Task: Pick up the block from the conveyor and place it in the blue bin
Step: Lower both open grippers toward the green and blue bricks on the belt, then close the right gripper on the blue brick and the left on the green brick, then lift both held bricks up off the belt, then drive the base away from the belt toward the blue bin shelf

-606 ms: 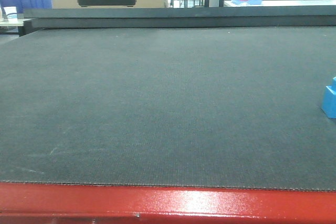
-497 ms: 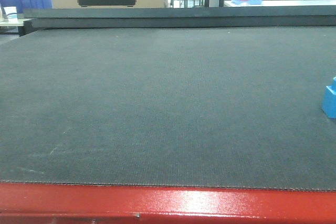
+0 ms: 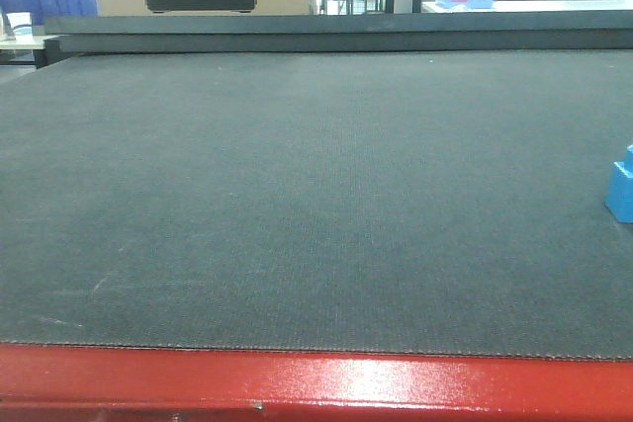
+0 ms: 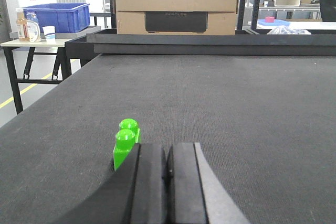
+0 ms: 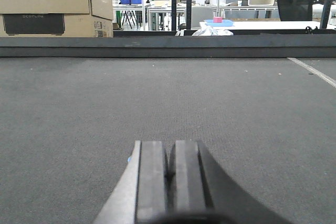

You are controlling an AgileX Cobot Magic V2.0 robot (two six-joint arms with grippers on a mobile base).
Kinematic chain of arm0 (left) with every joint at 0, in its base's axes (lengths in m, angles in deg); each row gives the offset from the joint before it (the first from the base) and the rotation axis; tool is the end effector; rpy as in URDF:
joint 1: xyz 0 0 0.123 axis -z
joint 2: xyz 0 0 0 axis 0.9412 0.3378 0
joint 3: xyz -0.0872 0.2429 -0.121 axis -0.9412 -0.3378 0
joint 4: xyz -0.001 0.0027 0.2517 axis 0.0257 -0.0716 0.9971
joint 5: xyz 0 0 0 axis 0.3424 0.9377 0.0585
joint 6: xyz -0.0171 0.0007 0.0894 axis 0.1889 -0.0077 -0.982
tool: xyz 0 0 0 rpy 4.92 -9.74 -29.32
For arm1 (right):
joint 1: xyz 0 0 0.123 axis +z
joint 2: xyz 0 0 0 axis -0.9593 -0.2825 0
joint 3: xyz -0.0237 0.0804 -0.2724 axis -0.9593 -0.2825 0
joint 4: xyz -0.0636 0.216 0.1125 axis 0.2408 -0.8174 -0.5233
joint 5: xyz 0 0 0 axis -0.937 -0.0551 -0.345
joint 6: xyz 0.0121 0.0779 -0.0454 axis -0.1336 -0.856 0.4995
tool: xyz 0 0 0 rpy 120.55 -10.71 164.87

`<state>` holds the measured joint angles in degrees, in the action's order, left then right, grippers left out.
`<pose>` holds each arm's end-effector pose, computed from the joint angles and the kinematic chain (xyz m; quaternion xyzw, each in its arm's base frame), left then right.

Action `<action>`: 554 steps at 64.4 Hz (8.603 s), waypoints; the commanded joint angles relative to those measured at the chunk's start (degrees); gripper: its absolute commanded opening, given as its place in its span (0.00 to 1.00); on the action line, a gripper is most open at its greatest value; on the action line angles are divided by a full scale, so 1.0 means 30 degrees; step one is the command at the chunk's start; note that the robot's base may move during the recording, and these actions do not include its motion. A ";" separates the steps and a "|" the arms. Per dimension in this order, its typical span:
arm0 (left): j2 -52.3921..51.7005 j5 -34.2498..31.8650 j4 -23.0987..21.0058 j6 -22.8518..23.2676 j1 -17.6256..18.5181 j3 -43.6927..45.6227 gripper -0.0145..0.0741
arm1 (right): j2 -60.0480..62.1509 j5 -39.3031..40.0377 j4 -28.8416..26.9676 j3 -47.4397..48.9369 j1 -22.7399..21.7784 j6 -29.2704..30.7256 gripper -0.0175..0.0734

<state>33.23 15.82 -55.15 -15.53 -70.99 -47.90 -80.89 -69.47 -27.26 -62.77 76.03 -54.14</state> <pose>0.0570 0.0003 0.2077 0.0099 0.6954 0.0166 0.7183 0.0567 0.0027 0.2075 0.0044 0.6987 0.0375 0.7145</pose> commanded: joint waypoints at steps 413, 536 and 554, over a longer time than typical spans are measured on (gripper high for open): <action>2.0265 1.3347 0.0250 0.0074 0.3252 1.9850 0.04 | -1.6332 -1.2565 0.0286 1.5223 0.1729 -0.0612 0.03; 1.2669 1.2305 0.0130 0.0074 0.4189 1.9668 0.04 | -0.9024 -1.2711 0.0286 1.8234 0.1920 0.0000 0.03; 1.2669 1.2305 0.0130 0.0074 0.4189 1.9668 0.04 | -0.9024 -1.2711 0.0286 1.8234 0.1920 0.0000 0.03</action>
<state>71.51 53.94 -54.33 -15.56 -58.74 11.06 -108.07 -108.84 -26.91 -8.56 81.69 -54.14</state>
